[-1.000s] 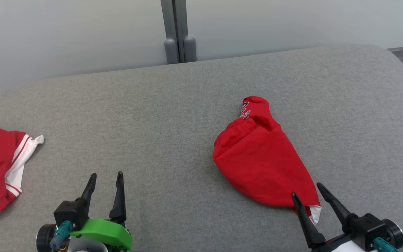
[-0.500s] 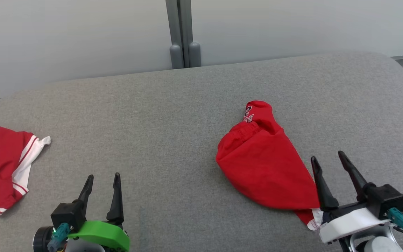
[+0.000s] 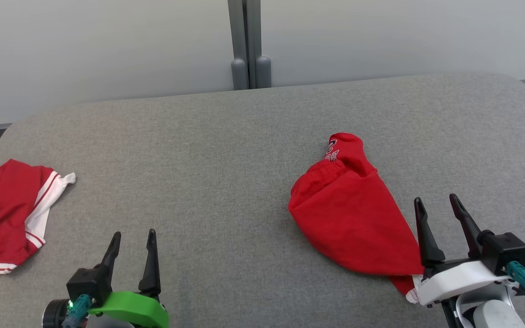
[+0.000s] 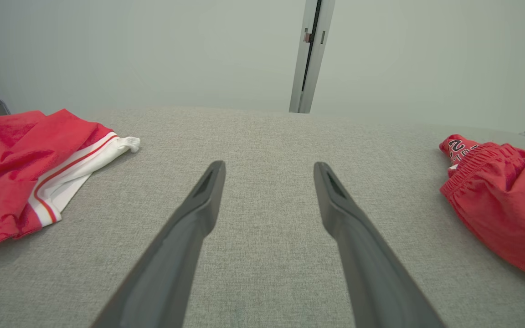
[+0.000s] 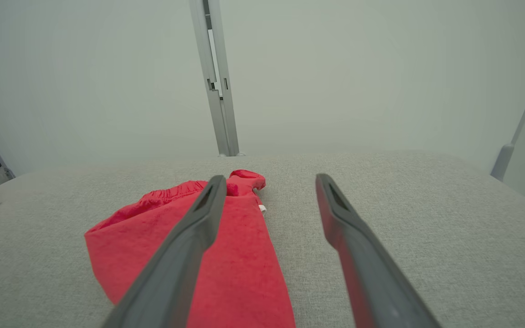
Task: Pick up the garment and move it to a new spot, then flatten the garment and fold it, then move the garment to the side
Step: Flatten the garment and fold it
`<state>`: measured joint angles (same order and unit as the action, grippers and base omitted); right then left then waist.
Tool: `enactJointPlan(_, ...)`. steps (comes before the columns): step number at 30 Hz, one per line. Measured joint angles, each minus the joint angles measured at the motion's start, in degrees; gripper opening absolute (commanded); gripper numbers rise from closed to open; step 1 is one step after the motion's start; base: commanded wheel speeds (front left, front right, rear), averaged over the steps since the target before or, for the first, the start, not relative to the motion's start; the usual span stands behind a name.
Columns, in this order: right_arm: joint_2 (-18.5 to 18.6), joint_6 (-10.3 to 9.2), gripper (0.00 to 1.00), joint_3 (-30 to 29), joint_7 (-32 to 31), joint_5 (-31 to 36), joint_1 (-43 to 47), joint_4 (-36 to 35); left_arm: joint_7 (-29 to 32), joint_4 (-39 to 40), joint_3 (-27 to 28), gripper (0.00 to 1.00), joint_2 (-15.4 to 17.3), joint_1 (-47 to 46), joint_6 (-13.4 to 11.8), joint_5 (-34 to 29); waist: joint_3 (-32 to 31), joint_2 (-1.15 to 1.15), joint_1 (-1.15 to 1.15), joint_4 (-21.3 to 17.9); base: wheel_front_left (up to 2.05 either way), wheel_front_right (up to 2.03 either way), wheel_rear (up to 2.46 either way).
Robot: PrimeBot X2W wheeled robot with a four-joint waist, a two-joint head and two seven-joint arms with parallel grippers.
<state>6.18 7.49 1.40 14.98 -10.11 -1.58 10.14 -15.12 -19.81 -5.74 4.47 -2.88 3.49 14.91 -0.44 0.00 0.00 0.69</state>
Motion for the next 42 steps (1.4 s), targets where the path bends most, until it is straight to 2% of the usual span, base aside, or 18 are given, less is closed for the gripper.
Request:
enactJointPlan(4,-0.21,0.00,1.00,0.62,0.00,0.00,-0.47,0.32,0.35,-0.29,-1.36,1.00,0.62,-1.16,0.14,-0.64,0.27,0.00,0.00,-0.37,0.00,0.00,0.00)
enactJointPlan(8,-0.19,0.00,1.00,1.09,0.00,-0.03,-1.12,0.52,1.22,-0.11,-3.71,1.00,1.35,-6.88,1.35,-1.81,0.77,0.00,0.00,-1.12,0.00,0.00,0.00)
enactJointPlan(13,-0.27,0.00,1.00,1.56,0.01,-0.02,-2.38,0.27,3.08,-1.08,-9.32,1.00,1.75,-16.42,3.07,-3.98,2.33,0.00,0.00,-2.70,0.00,0.00,0.00)
enactJointPlan(20,-1.09,0.00,1.00,1.83,0.01,-0.01,-4.64,-0.31,5.50,-6.88,-18.82,1.00,1.72,-27.55,3.81,-4.28,5.75,0.00,0.00,-5.97,0.00,0.00,0.00)
enactJointPlan(27,-1.85,0.00,1.00,1.49,0.05,-0.11,-6.12,-0.66,5.72,-15.06,-27.58,1.00,2.47,-33.41,3.89,-0.34,9.43,0.00,0.00,-10.05,0.00,0.00,0.00)
enactJointPlan(36,-2.40,0.00,1.00,1.40,0.07,-0.10,-7.17,-0.82,6.30,-25.51,-38.30,1.00,3.24,-36.55,3.89,5.21,12.99,0.00,0.00,-13.89,0.00,0.00,0.00)
enactJointPlan(37,-2.46,0.00,1.00,1.41,0.07,-0.10,-7.23,-0.83,6.89,-26.72,-39.08,0.42,3.18,-36.84,3.89,6.64,13.26,0.00,0.00,-14.19,0.00,0.00,0.00)
enactJointPlan(38,-2.48,0.00,1.00,1.42,0.07,-0.09,-7.27,-0.85,7.24,-27.48,-40.09,0.00,3.03,-36.89,3.89,7.92,13.47,0.00,0.00,-14.45,0.00,0.00,0.00)
enactJointPlan(42,-2.61,0.00,1.00,0.70,0.07,0.05,-7.27,-0.92,4.91,-29.30,-40.28,0.00,3.08,-38.23,3.90,12.05,13.66,0.00,0.00,-14.63,0.00,0.00,0.00)
